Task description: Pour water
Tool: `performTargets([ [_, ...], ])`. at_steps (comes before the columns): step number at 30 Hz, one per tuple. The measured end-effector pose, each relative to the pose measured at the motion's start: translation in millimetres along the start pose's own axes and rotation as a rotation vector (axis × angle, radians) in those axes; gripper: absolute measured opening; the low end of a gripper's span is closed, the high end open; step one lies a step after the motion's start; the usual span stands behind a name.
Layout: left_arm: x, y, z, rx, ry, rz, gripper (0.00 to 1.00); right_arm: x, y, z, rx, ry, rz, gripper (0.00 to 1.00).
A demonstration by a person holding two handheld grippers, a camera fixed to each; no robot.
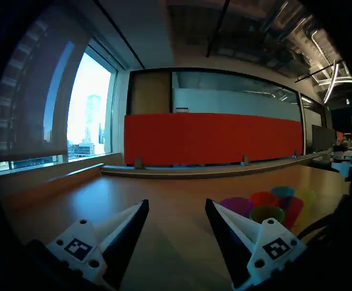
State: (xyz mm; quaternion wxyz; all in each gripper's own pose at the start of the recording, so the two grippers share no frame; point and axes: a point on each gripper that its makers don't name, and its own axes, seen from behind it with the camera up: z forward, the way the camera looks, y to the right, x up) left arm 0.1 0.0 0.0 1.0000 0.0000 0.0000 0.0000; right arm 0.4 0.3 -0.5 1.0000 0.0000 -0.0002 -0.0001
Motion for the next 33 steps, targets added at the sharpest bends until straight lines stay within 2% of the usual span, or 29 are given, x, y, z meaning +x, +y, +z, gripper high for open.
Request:
performTargets([
  [29, -0.2, -1.8, -0.7, 0.01, -0.002, 0.002, 0.86, 0.5, -2.3, -0.6, 0.003, 0.001, -0.003, 0.99],
  [33, 0.6, -3.4, -0.3, 0.013, -0.009, 0.023, 0.86, -0.1, -5.0, -2.3, 0.012, -0.005, -0.005, 0.99],
])
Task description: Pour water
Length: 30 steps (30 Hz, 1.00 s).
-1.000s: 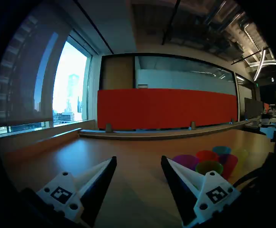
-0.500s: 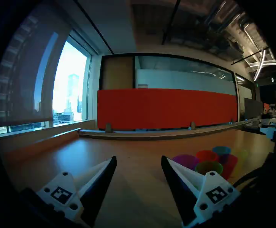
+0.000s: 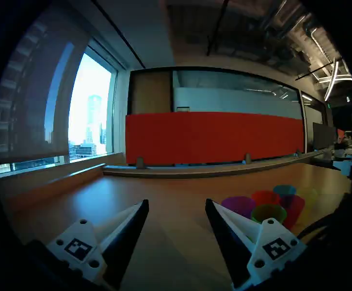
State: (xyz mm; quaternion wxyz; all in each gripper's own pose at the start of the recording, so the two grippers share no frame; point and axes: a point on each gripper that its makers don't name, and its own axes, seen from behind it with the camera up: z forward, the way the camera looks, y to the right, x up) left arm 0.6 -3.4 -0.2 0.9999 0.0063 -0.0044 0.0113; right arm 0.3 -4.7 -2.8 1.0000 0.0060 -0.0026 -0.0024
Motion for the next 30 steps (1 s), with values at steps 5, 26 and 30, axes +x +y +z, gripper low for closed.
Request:
performTargets([
  [5, 16.0, 0.9, -0.7, -0.006, 0.01, 0.028, 0.86, 3.6, -8.5, -1.1, 0.021, -0.016, -0.002, 0.99],
  [26, 113.3, 7.3, 12.9, -0.103, 0.01, -0.036, 0.86, 98.3, -28.5, 7.2, 0.081, -0.027, -0.056, 0.99],
  [30, 131.9, 9.3, 15.3, -0.116, 0.002, -0.019, 0.86, 118.5, -30.5, 9.9, 0.093, -0.022, -0.057, 0.99],
])
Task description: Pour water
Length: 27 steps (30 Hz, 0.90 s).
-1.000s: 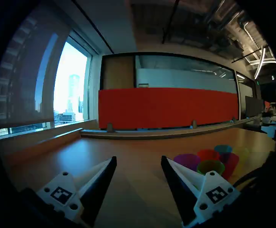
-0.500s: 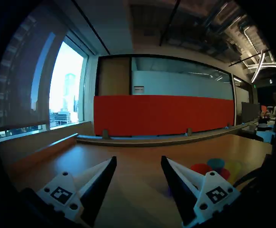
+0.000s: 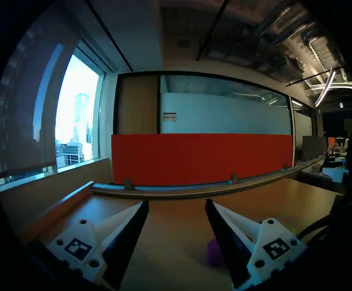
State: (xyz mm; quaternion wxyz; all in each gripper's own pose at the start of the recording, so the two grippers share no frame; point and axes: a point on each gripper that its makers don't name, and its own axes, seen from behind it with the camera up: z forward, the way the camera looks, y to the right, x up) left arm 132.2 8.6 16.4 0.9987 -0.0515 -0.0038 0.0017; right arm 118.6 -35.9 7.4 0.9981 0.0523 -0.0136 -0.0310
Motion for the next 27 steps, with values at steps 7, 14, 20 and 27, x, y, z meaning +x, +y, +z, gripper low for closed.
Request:
performTargets([
  [7, 23.5, 8.6, 4.4, -0.034, -0.002, 0.001, 0.86, 33.0, -3.5, 2.0, 0.02, 0.021, -0.01, 0.99],
  [14, 34.1, 14.2, 6.8, -0.06, 0.001, -0.002, 0.86, 42.2, -9.7, 2.8, 0.045, 0.018, 0.02, 0.99],
  [20, 36.3, 19.6, 7.6, -0.095, -0.004, -0.003, 0.86, 42.9, -10.0, 5.1, 0.063, 0.007, 0.056, 0.99],
  [27, 32.4, 31.8, 5.8, -0.163, -0.021, -0.013, 0.86, 41.5, -19.7, 5.3, 0.137, -0.001, 0.051, 0.99],
])
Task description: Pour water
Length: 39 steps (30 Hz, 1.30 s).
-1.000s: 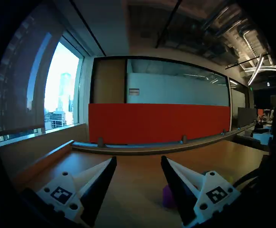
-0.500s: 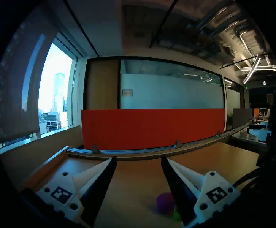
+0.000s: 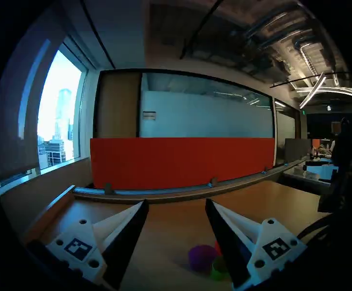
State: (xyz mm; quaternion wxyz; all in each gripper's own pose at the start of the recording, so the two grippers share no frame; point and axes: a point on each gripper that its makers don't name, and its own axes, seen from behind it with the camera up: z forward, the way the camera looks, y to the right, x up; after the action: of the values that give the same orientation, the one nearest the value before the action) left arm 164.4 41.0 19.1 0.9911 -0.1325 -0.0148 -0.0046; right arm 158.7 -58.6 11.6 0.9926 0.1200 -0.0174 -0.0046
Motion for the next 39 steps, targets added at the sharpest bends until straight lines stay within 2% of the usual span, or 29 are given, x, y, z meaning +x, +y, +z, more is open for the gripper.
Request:
performTargets([
  [11, -10.0, 16.6, -1.1, -0.098, -0.029, 0.003, 0.86, -5.5, -47.0, -1.6, 0.216, -0.023, -0.05, 0.99],
  [15, -10.5, 23.7, -1.7, -0.133, -0.028, -0.003, 0.86, -4.7, -60.5, -3.6, 0.274, -0.029, -0.067, 0.99],
  [24, -13.3, 32.1, -2.9, -0.17, -0.034, 0.006, 0.86, -4.1, -71.4, -1.1, 0.31, -0.04, -0.077, 0.99],
  [32, -31.7, 43.9, -3.5, -0.218, -0.078, 0.021, 0.86, -13.5, -76.2, -1.0, 0.332, -0.074, -0.092, 0.99],
  [39, -51.3, 51.3, -4.0, -0.258, -0.12, 0.014, 0.86, -23.7, -78.5, 0.4, 0.358, -0.115, -0.105, 0.99],
])
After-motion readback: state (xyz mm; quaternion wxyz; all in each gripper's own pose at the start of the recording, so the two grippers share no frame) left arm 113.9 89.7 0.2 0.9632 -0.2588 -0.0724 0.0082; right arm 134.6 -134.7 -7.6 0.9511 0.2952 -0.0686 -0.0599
